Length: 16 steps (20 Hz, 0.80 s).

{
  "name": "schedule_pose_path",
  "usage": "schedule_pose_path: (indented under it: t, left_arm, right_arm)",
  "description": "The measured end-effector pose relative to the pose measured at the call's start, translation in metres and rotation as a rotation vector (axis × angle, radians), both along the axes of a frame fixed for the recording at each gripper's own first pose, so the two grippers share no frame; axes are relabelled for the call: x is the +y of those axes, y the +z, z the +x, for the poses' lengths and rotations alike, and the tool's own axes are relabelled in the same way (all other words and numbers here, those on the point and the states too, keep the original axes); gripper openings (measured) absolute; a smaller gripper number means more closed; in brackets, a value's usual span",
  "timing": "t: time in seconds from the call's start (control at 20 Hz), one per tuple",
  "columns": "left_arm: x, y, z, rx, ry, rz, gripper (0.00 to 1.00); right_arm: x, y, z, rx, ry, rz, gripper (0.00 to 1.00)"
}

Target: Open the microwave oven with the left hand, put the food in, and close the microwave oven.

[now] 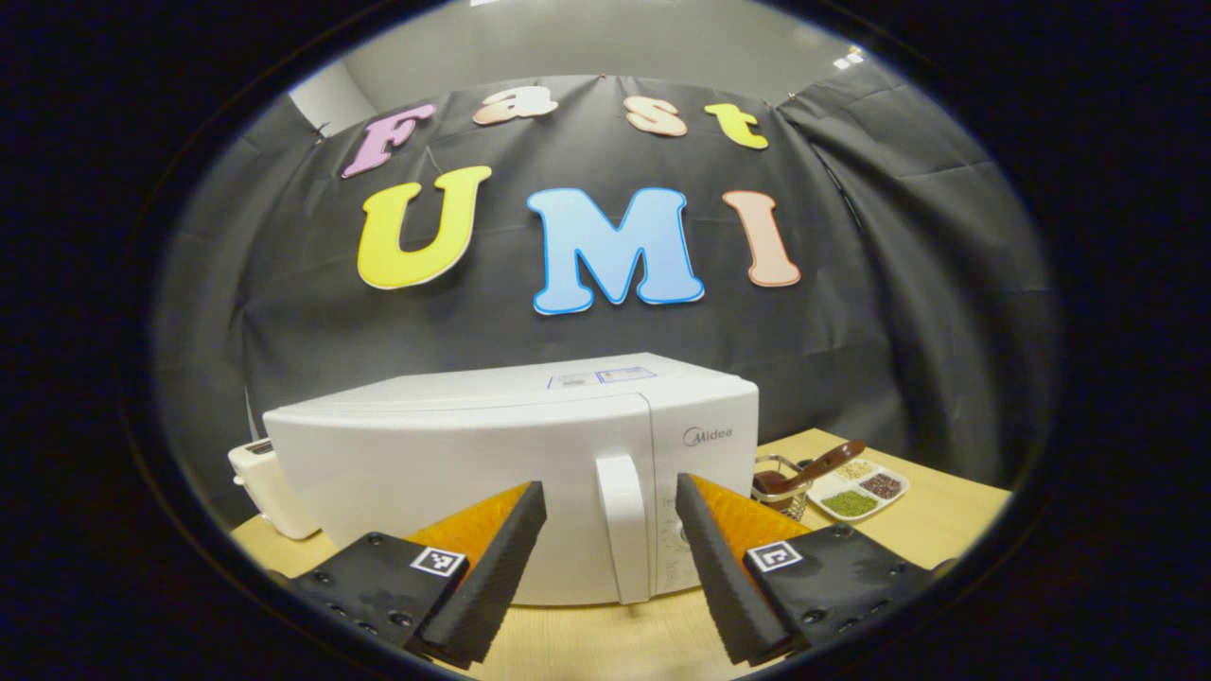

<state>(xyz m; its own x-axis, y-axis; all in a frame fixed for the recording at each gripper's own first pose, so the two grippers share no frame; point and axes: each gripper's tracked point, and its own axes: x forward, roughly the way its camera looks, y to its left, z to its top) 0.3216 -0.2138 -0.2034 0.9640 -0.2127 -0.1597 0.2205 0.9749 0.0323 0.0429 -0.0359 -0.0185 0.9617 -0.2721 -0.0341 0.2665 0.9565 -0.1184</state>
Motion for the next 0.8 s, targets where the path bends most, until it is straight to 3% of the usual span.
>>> schedule_pose_path:
  t: [0.1,0.2,0.3,0.5,0.65,0.7,0.8]
  left_arm:
    - [-0.009,-0.007,0.004,0.01,-0.014,0.006,0.88]
    - [-0.014,-0.014,0.008,0.024,-0.02,0.02,0.67]
    - [-0.012,-0.017,0.011,0.03,-0.015,0.027,0.65]
    - [-0.01,-0.022,0.014,0.044,-0.005,0.027,0.37]
    - [-0.01,-0.022,0.012,0.079,-0.027,0.018,0.32]
    - [-0.009,-0.021,0.012,0.084,-0.029,0.003,0.24]
    - [-0.008,-0.02,0.012,0.092,-0.031,-0.009,0.17]
  right_arm:
    - [-0.005,-0.002,-0.003,0.008,-0.017,0.01,0.97]
    - [-0.008,-0.001,-0.006,0.009,-0.029,0.01,0.97]
    - [-0.008,-0.002,-0.009,0.013,-0.029,0.0,0.97]
    - [-0.011,0.0,-0.012,0.011,-0.027,0.004,0.97]
    - [-0.012,-0.001,-0.017,0.016,-0.023,0.01,0.97]
    - [-0.009,-0.001,-0.018,0.018,-0.013,0.011,0.97]
    - [-0.008,-0.001,-0.021,0.025,0.004,-0.003,0.97]
